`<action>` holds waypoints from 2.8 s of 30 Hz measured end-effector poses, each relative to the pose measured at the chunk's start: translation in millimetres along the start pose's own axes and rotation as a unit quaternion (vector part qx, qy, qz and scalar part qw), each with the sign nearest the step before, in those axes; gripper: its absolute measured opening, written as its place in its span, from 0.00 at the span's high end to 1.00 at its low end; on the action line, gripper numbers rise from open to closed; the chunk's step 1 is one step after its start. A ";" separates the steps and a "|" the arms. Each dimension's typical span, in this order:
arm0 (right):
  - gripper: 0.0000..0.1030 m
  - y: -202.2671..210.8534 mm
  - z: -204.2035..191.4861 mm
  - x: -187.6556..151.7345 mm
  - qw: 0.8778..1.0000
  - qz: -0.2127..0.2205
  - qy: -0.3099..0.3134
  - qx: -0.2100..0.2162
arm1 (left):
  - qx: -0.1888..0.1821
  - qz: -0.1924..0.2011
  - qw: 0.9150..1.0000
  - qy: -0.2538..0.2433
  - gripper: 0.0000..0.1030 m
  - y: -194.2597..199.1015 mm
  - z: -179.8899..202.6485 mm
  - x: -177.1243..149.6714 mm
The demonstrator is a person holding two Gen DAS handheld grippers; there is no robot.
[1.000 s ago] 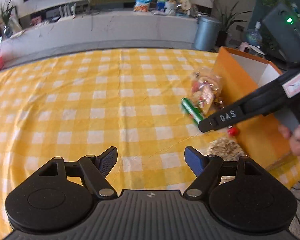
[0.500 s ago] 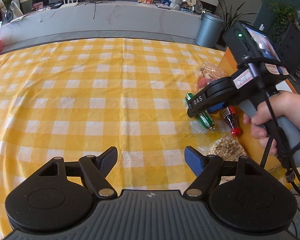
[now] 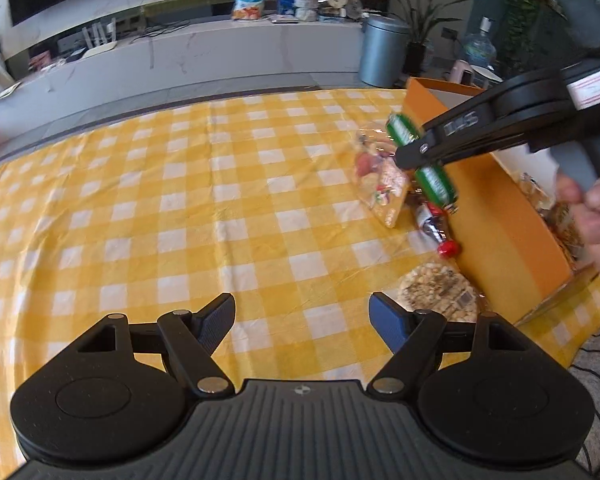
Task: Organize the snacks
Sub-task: 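Grasp the green sausage with the right tool and lift it, then grasp the clear peanut bag with the left tool while the right tool holds the sausage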
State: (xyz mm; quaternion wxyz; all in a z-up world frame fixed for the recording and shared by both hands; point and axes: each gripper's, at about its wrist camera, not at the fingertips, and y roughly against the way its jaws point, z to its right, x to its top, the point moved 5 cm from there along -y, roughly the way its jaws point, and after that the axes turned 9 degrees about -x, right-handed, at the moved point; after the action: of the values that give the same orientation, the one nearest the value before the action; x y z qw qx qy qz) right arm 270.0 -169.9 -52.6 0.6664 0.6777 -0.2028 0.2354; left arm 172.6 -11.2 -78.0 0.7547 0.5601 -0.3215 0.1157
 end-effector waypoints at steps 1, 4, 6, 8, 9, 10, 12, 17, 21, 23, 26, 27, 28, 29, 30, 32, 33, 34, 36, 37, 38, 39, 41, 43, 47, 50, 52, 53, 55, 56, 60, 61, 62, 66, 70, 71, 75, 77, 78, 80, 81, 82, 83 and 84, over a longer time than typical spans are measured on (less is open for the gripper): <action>0.80 11.5 5.5 -1.4 1.000 0.011 -0.005 0.000 | -0.005 0.001 1.000 -0.010 0.13 -1.3 3.6 1.6; 0.80 46.3 26.2 -13.2 0.999 0.034 -0.019 0.003 | -0.028 0.000 0.998 -0.065 0.13 -8.5 19.8 4.8; 0.80 65.8 39.9 -23.5 0.999 0.044 -0.024 0.003 | -0.036 -0.006 0.990 -0.135 0.13 -18.2 37.3 4.1; 0.80 79.6 54.5 -35.3 0.998 0.051 -0.027 -0.002 | -0.035 -0.004 0.978 -0.208 0.13 -28.9 55.7 1.4; 0.80 86.0 60.7 -40.6 0.998 0.052 -0.027 -0.006 | -0.039 0.001 0.971 -0.238 0.13 -34.8 64.0 -0.7; 0.80 87.1 67.5 -44.9 0.998 0.054 -0.028 -0.012 | -0.044 0.002 0.965 -0.259 0.13 -41.3 70.3 -3.2; 0.80 93.5 80.0 -54.3 0.998 0.054 -0.034 -0.020 | -0.063 -0.016 0.957 -0.284 0.13 -55.4 80.1 -7.9; 0.80 99.1 105.0 -67.7 0.994 0.054 -0.091 0.013 | -0.127 -0.018 0.939 -0.320 0.08 -80.2 91.4 -19.1; 0.80 101.9 109.6 -72.0 0.991 0.061 -0.113 0.034 | -0.138 -0.030 0.942 -0.304 0.06 -101.2 84.7 -18.1; 0.80 98.7 108.4 -72.3 0.991 0.062 -0.112 0.038 | -0.155 -0.045 0.943 -0.290 0.06 -103.8 80.0 -14.2; 0.80 93.1 111.4 -74.1 0.991 0.059 -0.112 0.047 | -0.173 -0.049 0.945 -0.272 0.06 -106.0 75.8 -12.5; 0.80 90.9 111.2 -74.6 0.991 0.058 -0.113 0.049 | -0.183 -0.052 0.946 -0.264 0.06 -107.3 74.2 -12.4; 0.80 89.3 111.8 -76.7 0.991 0.057 -0.114 0.051 | -0.193 -0.057 0.945 -0.256 0.02 -108.9 72.9 -12.4; 0.80 87.4 111.6 -77.4 0.990 0.056 -0.115 0.053 | -0.198 -0.069 0.943 -0.257 0.02 -111.2 72.4 -12.6; 0.80 85.7 111.5 -77.8 0.990 0.055 -0.116 0.054 | -0.200 -0.081 0.941 -0.261 0.02 -113.1 73.2 -12.4; 0.80 83.8 113.5 -77.6 0.990 0.056 -0.119 0.058 | -0.204 -0.083 0.938 -0.267 0.01 -113.8 75.5 -14.2; 0.80 82.9 114.5 -77.4 0.989 0.056 -0.121 0.058 | -0.207 -0.084 0.937 -0.269 0.01 -115.8 75.6 -14.6; 0.80 82.6 114.7 -77.0 0.989 0.058 -0.122 0.056 | -0.211 -0.086 0.937 -0.263 0.00 -118.6 74.9 -14.9; 0.80 81.2 115.8 -75.7 0.990 0.059 -0.119 0.053 | -0.217 -0.092 0.939 -0.250 0.00 -123.8 74.1 -15.9; 0.80 81.5 115.6 -75.4 0.990 0.060 -0.116 0.052 | -0.216 -0.089 0.938 -0.255 0.00 -123.9 74.8 -17.2; 0.80 81.3 114.7 -75.2 0.990 0.060 -0.114 0.051 | -0.213 -0.086 0.937 -0.263 0.00 -123.9 75.7 -18.6; 0.80 81.2 114.3 -74.8 0.991 0.060 -0.112 0.051 | -0.209 -0.084 0.936 -0.270 0.00 -124.3 76.8 -20.5; 0.80 81.2 114.0 -74.0 0.991 0.061 -0.111 0.050 | -0.199 -0.080 0.934 -0.285 0.00 -124.4 79.8 -24.0; 0.80 80.9 114.0 -73.7 0.991 0.062 -0.109 0.047 | -0.192 -0.073 0.932 -0.298 0.00 -122.3 82.2 -25.8; 0.80 77.5 113.5 -75.3 0.992 0.059 -0.107 0.038 | -0.193 -0.077 0.934 -0.291 0.00 -120.7 82.3 -27.4; 0.80 75.7 113.4 -76.3 0.992 0.057 -0.108 0.037 | -0.189 -0.079 0.935 -0.289 0.03 -119.0 82.9 -27.4; 0.80 76.1 112.7 -76.3 0.992 0.058 -0.105 0.036 | -0.187 -0.081 0.936 -0.286 0.10 -114.4 82.3 -25.5; 0.80 76.7 111.3 -75.9 0.992 0.059 -0.104 0.036 | -0.181 -0.081 0.938 -0.284 0.10 -112.4 82.0 -25.5; 0.80 78.1 110.2 -74.6 0.992 0.060 -0.105 0.035 | -0.169 -0.072 0.942 -0.282 0.10 -107.3 81.5 -26.3; 0.80 79.3 109.9 -74.3 0.992 0.061 -0.106 0.035 | -0.166 -0.068 0.944 -0.278 0.10 -105.1 81.4 -27.1; 0.80 86.2 108.5 -73.1 0.992 0.066 -0.106 0.033 | -0.155 -0.062 0.949 -0.266 0.10 -95.6 80.3 -29.8; 0.80 88.6 107.6 -72.6 0.992 0.068 -0.105 0.033 | -0.156 -0.058 0.950 -0.264 0.10 -90.9 80.1 -30.4; 0.80 91.4 106.6 -72.5 0.992 0.070 -0.104 0.033 | -0.156 -0.054 0.951 -0.262 0.10 -86.1 79.6 -30.3; 0.80 103.1 104.8 -73.0 0.992 0.077 -0.098 0.032 | -0.142 -0.024 0.957 -0.253 0.10 -58.9 79.3 -23.3; 0.80 115.9 101.6 -69.4 0.990 0.089 -0.101 0.032 | -0.131 0.022 0.967 -0.218 0.10 -23.3 78.8 -0.9; 0.80 119.8 101.5 -68.6 0.990 0.093 -0.103 0.033 | -0.130 0.035 0.968 -0.209 0.10 -16.5 78.2 8.0; 0.80 135.8 102.7 -64.7 0.988 0.109 -0.105 0.035 | -0.106 0.097 0.974 -0.174 0.10 17.6 82.7 39.3; 0.80 142.9 105.3 -60.3 0.987 0.118 -0.107 0.038 | -0.096 0.118 0.978 -0.142 0.10 25.6 87.2 57.4; 0.80 146.2 107.2 -56.6 0.985 0.125 -0.111 0.040 | -0.095 0.128 0.979 -0.129 0.10 26.5 90.6 65.9; 0.80 149.8 114.0 -47.6 0.982 0.135 -0.121 0.045 | -0.100 0.148 0.978 -0.105 0.10 25.6 94.6 81.3; 0.80 149.7 118.6 -42.2 0.981 0.138 -0.126 0.043 | -0.105 0.152 0.979 -0.090 0.10 23.6 96.5 88.5; 0.80 149.1 122.5 -35.1 0.981 0.141 -0.127 0.030 | -0.119 0.156 0.978 -0.068 0.10 20.3 94.8 95.7; 0.80 148.0 126.3 -28.5 0.982 0.146 -0.121 0.011 | -0.141 0.158 0.976 -0.049 0.10 15.3 93.8 103.0; 0.80 145.5 129.7 -20.8 0.981 0.154 -0.113 -0.009 | -0.157 0.161 0.974 -0.034 0.10 8.8 93.1 110.9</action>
State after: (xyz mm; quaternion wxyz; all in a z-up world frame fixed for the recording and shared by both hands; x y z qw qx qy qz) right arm 173.8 -304.6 52.6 0.6008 0.6546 -0.3810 0.2557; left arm 219.8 -114.3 12.5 0.7936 0.3789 -0.4469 0.1642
